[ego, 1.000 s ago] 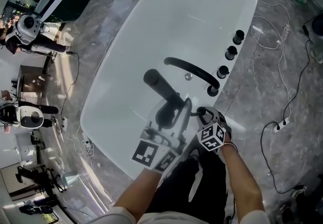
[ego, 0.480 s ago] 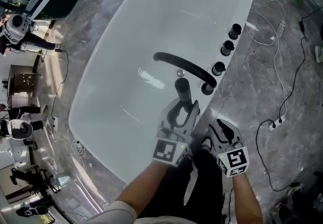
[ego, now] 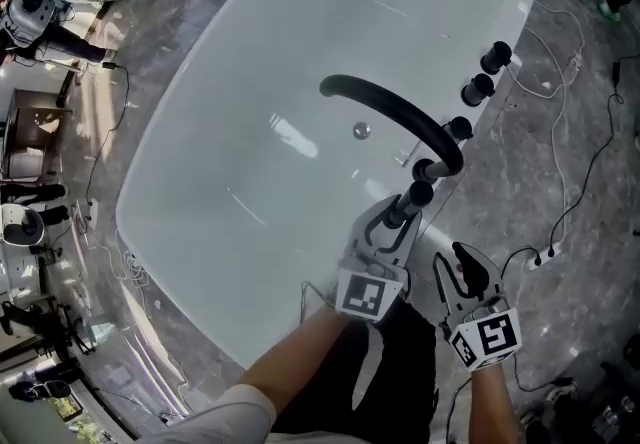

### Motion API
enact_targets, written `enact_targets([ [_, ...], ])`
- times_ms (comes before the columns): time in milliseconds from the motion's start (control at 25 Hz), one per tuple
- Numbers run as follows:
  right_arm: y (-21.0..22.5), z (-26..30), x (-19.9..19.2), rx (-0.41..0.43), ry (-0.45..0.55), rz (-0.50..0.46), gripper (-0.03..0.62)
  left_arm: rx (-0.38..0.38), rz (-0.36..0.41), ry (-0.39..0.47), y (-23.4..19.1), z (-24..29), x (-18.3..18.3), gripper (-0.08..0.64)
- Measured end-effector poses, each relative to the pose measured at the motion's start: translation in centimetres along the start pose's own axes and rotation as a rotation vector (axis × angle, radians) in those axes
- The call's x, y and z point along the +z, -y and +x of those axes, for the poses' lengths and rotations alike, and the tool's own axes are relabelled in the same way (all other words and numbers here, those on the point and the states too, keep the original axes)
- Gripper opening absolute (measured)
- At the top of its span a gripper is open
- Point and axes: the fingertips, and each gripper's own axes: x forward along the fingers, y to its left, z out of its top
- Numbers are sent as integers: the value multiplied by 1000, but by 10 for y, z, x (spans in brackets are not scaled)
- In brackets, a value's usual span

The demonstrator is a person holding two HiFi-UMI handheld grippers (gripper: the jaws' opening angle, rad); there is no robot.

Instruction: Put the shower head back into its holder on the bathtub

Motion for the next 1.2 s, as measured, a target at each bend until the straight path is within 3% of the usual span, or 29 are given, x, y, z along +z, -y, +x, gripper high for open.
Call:
enact_targets([
  [360,-12,-3,4,31,-6,2,135,-1,43,-102,1,-1,-44,132],
  [520,-20,-10,6,35,-11,4,135,0,13,-158,2,-8,-60,133],
  [720,-27,-12,10,37,-25,3,135,-19,37,-200,5,-4,-65,133],
  [1200,-61,-23,42,25,-19,88,135,-22,-35,-315,12,-53,-37,149],
])
